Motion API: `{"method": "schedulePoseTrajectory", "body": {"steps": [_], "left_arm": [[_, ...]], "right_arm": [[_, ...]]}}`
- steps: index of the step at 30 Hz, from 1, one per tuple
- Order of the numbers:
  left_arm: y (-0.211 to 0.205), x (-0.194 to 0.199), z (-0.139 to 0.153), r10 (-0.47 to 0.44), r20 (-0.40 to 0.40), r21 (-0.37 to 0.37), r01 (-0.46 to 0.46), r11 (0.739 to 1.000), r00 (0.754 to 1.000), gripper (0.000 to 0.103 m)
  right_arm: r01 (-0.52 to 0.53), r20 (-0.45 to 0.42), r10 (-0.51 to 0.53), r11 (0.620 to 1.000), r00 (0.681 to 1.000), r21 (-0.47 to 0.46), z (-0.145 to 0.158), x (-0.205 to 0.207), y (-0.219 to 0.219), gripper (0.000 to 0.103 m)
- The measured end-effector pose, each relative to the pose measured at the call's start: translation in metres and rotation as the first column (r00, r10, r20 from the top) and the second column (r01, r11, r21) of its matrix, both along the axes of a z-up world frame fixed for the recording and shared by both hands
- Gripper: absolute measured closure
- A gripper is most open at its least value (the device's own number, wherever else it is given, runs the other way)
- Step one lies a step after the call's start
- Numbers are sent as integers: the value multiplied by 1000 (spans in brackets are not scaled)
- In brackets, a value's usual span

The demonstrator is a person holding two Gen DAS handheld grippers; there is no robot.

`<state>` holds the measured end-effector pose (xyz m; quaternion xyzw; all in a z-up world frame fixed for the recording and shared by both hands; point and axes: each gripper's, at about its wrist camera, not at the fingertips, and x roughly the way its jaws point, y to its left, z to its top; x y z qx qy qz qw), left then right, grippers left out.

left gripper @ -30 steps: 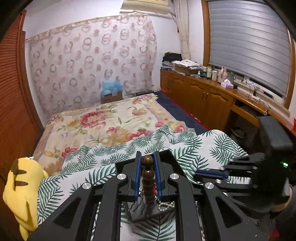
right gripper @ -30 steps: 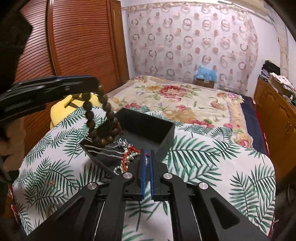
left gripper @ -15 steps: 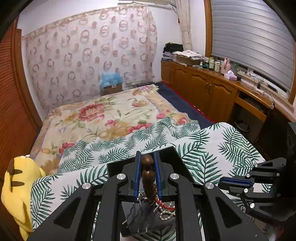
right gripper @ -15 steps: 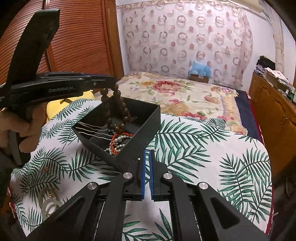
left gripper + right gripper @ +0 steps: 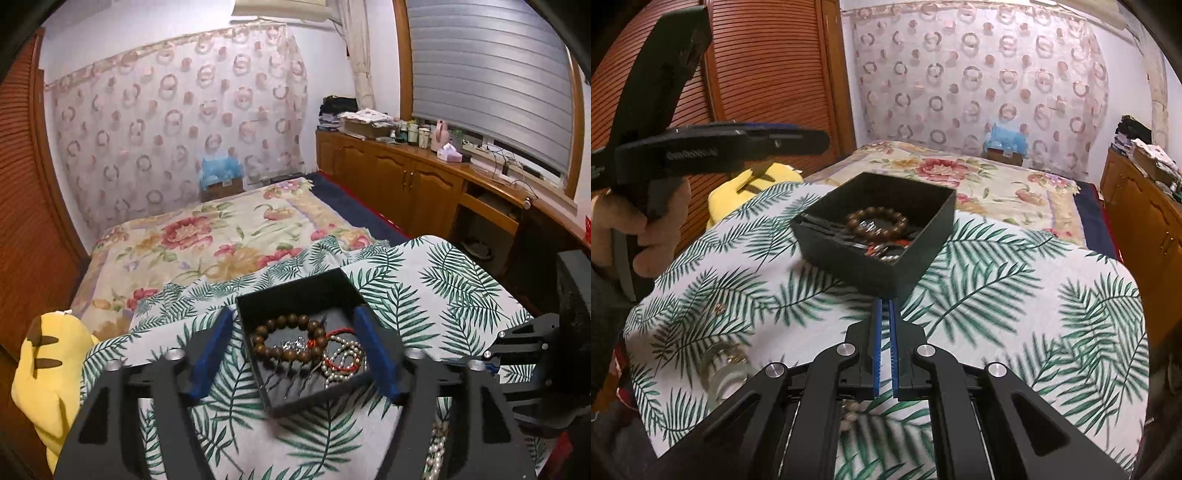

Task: Organize jewelry
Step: 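Withdraw the left gripper from the box toward the remaining jewelry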

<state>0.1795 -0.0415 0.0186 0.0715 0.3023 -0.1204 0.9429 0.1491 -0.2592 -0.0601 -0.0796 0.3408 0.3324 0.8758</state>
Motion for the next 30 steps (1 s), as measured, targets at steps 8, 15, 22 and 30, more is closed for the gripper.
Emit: {"method": "schedulePoseTrajectory", "body": {"steps": [8, 15, 22, 30], "left_arm": [[10, -29, -7, -1, 25, -15, 1, 1000, 1000, 8], [16, -51, -34, -4, -37, -56, 2, 998, 999, 8], [10, -65, -61, -12, -79, -29, 10, 1000, 997, 8], [6, -79, -79, -31, -136, -23, 28, 999, 990, 8]], "right_arm": [[-14, -28, 14, 1000, 1000, -18, -13, -18, 2, 98], [-35, -49, 32, 998, 998, -49, -25, -31, 0, 86], [-59, -66, 51, 992, 997, -111, -36, -34, 3, 86], [-44, -42, 36, 978, 998, -206, -39, -36, 1, 86]]}}
